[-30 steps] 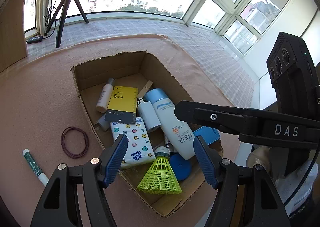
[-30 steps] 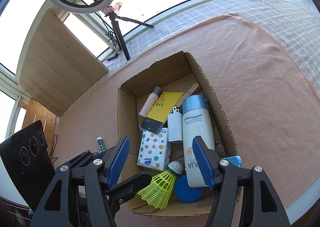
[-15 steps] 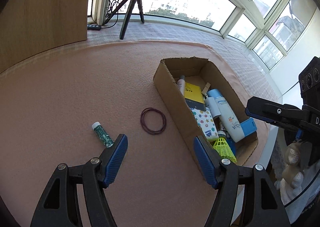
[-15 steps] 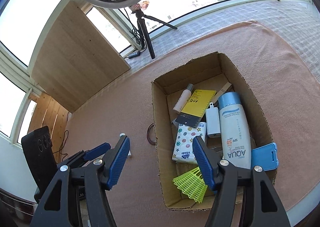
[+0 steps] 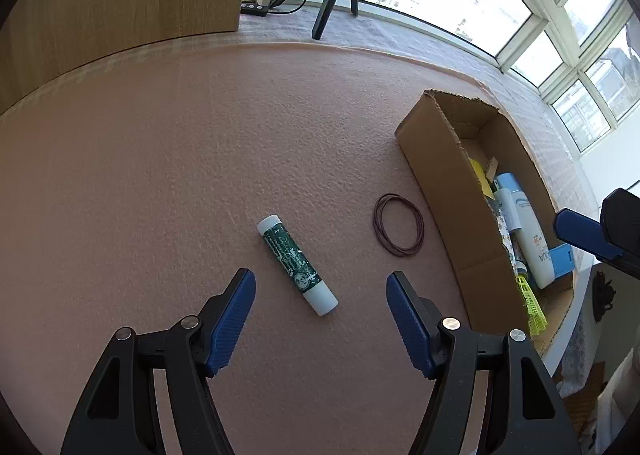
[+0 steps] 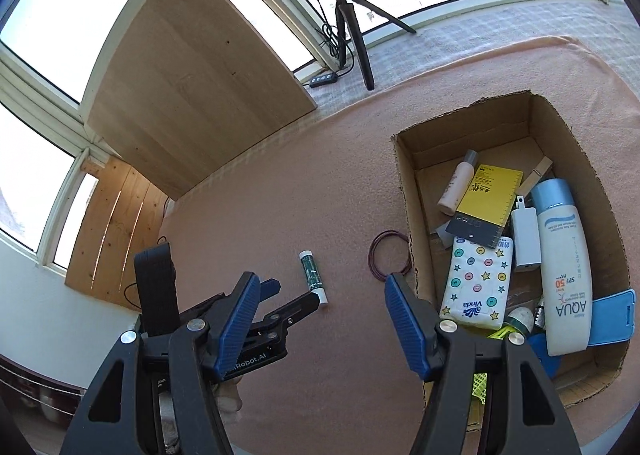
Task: Organize objects
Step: 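Grasp the green lip balm with the left tool while the right tool grasps the rubber band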
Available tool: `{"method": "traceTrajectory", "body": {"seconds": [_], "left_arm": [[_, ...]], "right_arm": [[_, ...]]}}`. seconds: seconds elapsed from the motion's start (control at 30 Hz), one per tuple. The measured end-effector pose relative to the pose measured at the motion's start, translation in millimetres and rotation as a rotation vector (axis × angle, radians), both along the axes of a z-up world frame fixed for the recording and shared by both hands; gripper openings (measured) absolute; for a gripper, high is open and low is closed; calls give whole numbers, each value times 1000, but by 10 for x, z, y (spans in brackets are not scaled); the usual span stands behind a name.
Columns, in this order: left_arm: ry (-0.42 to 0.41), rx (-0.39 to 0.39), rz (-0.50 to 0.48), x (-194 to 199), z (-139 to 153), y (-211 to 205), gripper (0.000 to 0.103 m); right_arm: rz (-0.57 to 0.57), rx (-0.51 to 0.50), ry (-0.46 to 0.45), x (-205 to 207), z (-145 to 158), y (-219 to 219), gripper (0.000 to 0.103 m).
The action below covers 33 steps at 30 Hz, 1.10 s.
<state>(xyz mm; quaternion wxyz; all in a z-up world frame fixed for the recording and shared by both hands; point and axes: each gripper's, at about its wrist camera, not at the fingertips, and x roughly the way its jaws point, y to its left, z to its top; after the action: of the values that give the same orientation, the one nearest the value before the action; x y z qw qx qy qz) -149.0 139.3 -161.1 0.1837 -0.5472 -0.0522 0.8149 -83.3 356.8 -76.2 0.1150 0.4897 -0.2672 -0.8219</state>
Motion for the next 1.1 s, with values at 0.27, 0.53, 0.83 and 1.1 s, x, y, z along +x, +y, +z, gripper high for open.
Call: {"method": "traceTrajectory", "body": {"seconds": [0.27,0.53,0.83,1.1], "left_arm": [[-19,-30,26,-92,-143,47,61],[-17,-86,35,-118,-268,42,30],[-7,-92,44,-69,-277,-286,17],[-8,-88,82,-40,-283,-674,17]], "right_arm": [[31,37,-58,-221,-146,-156,47],[57,76,-108,-378,-287,-254,41],[104,235,-199,-573,-541,-575,41],[109,425,-247,-716,-806,-812,38]]}}
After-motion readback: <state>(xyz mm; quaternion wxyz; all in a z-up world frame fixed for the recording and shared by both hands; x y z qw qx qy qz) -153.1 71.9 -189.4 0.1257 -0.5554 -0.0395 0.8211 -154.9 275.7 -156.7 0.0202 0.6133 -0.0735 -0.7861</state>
